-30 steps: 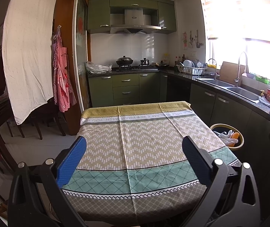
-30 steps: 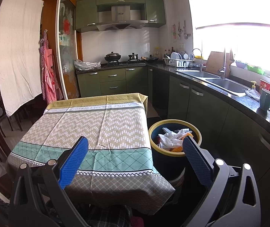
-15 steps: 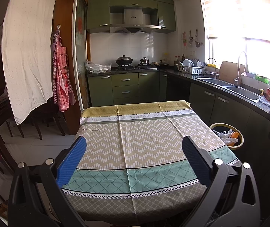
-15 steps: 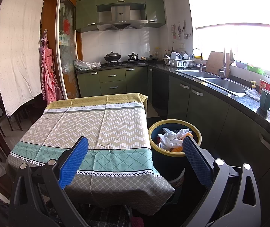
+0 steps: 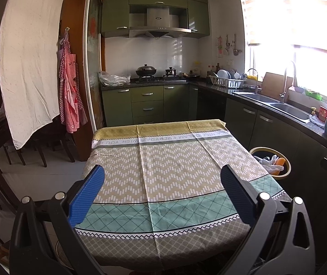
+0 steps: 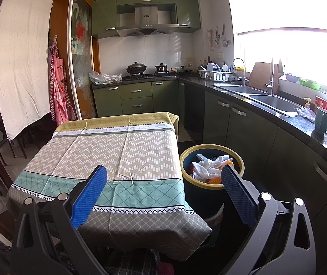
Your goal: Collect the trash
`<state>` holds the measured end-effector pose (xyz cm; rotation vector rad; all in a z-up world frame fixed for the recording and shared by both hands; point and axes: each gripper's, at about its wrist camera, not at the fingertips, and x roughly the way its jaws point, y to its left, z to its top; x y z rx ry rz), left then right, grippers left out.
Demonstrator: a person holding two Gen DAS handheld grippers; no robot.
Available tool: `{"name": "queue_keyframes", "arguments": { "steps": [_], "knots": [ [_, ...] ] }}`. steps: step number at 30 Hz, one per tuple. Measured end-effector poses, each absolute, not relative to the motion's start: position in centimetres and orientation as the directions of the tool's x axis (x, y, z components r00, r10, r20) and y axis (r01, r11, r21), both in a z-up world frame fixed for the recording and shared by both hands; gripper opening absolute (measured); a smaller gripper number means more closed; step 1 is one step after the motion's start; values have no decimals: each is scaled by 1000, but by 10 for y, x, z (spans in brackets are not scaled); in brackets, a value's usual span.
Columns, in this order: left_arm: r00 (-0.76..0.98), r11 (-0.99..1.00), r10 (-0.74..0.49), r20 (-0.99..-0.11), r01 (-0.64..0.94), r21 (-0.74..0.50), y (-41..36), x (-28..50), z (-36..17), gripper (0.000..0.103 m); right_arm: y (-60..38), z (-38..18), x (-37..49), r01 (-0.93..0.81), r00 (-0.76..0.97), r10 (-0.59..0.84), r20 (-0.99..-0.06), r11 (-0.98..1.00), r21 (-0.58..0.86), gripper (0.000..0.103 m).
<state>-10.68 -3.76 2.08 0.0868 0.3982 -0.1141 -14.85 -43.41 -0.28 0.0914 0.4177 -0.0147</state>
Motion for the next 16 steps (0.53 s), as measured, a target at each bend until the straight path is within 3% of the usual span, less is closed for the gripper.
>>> {"name": "queue_keyframes", "arguments": {
  "steps": [16],
  "knots": [
    [891,988,-78,-448,129,83,-38,-78,13,96,-435,-11,-120,34,897,4,-443,997,76,98]
  ]
}}
